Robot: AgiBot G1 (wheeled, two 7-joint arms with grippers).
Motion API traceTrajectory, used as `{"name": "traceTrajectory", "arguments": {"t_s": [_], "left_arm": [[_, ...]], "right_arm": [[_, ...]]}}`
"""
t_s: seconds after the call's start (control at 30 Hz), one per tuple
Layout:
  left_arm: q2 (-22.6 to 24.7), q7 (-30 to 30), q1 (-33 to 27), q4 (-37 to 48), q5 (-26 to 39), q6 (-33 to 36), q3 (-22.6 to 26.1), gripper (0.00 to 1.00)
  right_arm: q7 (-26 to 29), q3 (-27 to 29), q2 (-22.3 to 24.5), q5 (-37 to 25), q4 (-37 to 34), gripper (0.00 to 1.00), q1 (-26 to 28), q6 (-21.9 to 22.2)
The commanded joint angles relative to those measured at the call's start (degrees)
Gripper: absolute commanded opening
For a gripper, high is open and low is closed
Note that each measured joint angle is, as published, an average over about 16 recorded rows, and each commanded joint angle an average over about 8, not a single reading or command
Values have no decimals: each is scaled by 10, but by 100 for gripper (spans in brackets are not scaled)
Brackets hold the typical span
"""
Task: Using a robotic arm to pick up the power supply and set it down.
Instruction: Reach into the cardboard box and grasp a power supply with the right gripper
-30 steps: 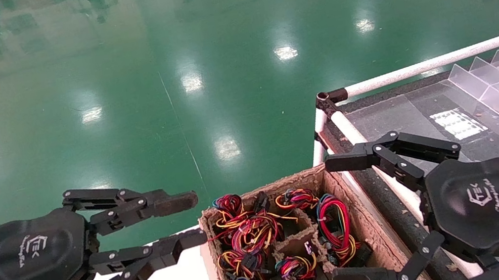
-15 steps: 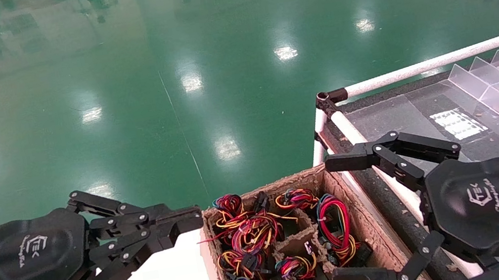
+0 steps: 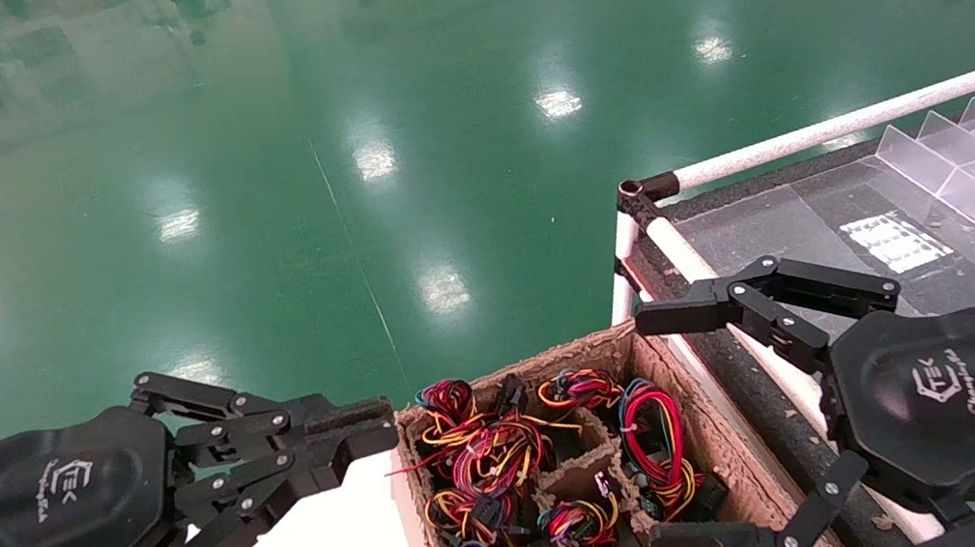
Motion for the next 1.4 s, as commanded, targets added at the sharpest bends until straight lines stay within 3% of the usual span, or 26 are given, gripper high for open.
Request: {"name": "traceTrajectory", "arguments": {"t_s": [0.03, 0.27, 0.43, 0.63, 0.83, 1.1, 1.4], "left_arm": [[0, 0, 0, 0, 0, 0, 0, 100], [0, 0, 0, 0, 0, 0, 0, 100], [0, 0, 0, 0, 0, 0, 0, 100], [0, 0, 0, 0, 0, 0, 0, 100], [0, 0, 0, 0, 0, 0, 0, 100], [0, 0, 0, 0, 0, 0, 0, 100], [0, 0, 0, 0, 0, 0, 0, 100]], "right_arm": [[0, 0, 0, 0, 0, 100, 0, 0], [0, -2, 3, -9, -2, 100, 0, 6], [6, -12, 10, -49, -3, 100, 4, 28], [35, -50, 12, -158, 1, 100, 36, 63], [71, -108, -18, -286, -19, 99, 94, 69], [55, -145, -68, -354, -78, 0, 143, 57], [19, -164, -119, -386, -148, 0, 163, 70]]}}
